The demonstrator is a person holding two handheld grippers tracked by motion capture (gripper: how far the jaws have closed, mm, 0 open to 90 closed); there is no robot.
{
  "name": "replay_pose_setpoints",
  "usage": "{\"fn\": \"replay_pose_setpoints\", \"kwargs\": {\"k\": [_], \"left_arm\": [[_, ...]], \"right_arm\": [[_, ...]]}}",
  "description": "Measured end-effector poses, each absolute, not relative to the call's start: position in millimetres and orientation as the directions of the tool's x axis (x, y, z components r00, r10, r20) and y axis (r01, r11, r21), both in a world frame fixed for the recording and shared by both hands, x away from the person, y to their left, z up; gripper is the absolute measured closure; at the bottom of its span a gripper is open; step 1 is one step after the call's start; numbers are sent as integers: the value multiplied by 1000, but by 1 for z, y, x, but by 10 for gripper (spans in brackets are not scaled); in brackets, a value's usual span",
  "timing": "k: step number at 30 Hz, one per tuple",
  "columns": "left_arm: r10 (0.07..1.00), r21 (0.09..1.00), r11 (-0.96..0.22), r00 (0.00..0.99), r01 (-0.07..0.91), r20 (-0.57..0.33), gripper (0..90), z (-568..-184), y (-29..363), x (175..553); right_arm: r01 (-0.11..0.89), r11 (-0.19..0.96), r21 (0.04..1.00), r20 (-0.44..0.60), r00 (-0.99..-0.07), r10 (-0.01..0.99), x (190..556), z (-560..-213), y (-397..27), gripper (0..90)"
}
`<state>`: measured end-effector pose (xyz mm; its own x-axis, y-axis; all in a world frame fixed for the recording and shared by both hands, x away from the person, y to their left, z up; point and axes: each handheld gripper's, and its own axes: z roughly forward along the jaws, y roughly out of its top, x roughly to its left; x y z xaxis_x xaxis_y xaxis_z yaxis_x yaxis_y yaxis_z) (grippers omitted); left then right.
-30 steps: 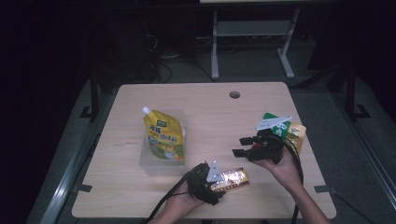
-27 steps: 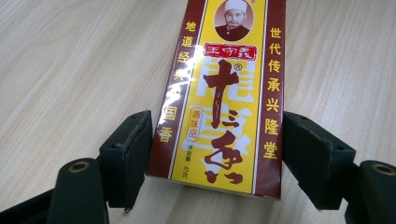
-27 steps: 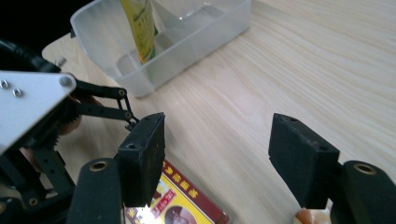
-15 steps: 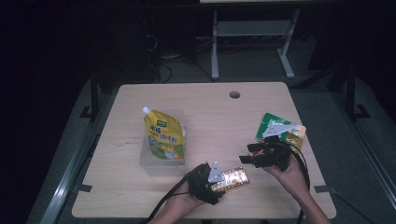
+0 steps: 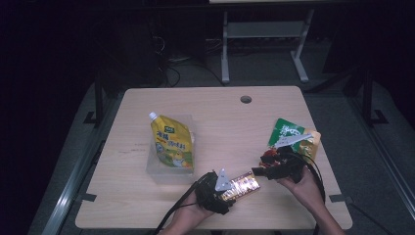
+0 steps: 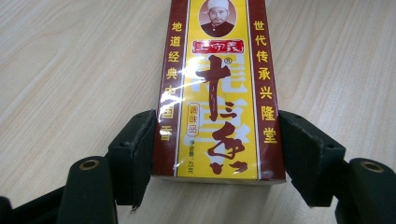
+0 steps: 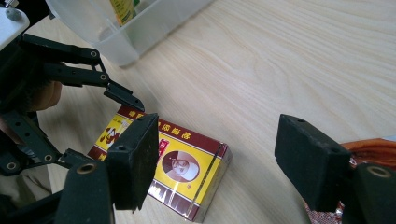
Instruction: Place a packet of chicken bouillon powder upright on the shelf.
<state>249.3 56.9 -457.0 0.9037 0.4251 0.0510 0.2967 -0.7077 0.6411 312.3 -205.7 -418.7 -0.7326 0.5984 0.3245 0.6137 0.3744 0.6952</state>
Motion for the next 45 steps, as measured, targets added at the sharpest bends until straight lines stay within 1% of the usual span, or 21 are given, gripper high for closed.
{"fn": "replay_pose_setpoints", "kwargs": {"k": [3,6,14,18,27,33,39,45], "left_arm": [[422,634,-713,905,299,48,304,-457,56,251],[419,611,-731,907,305,48,268,-461,55,252],[419,620,-722,907,308,37,312,-460,55,253],[436,631,-719,896,292,82,321,-459,55,248],[509,707,-646,852,287,119,323,-445,61,247],[551,743,-604,824,286,131,322,-431,62,248],[592,779,-565,791,273,152,323,-421,61,248],[613,799,-541,774,264,159,322,-417,59,248]], "right_arm": [[614,376,695,323,-732,600,312,-419,-205,297],[612,375,697,320,-733,601,313,-420,-205,293],[624,376,685,328,-725,606,313,-422,-206,287],[632,366,683,334,-716,613,313,-422,-206,281],[682,330,653,407,-683,606,317,-424,-206,240],[704,316,637,453,-673,585,319,-425,-200,239],[710,266,652,500,-666,554,323,-424,-201,249],[732,222,643,568,-652,502,326,-421,-199,296]]}}
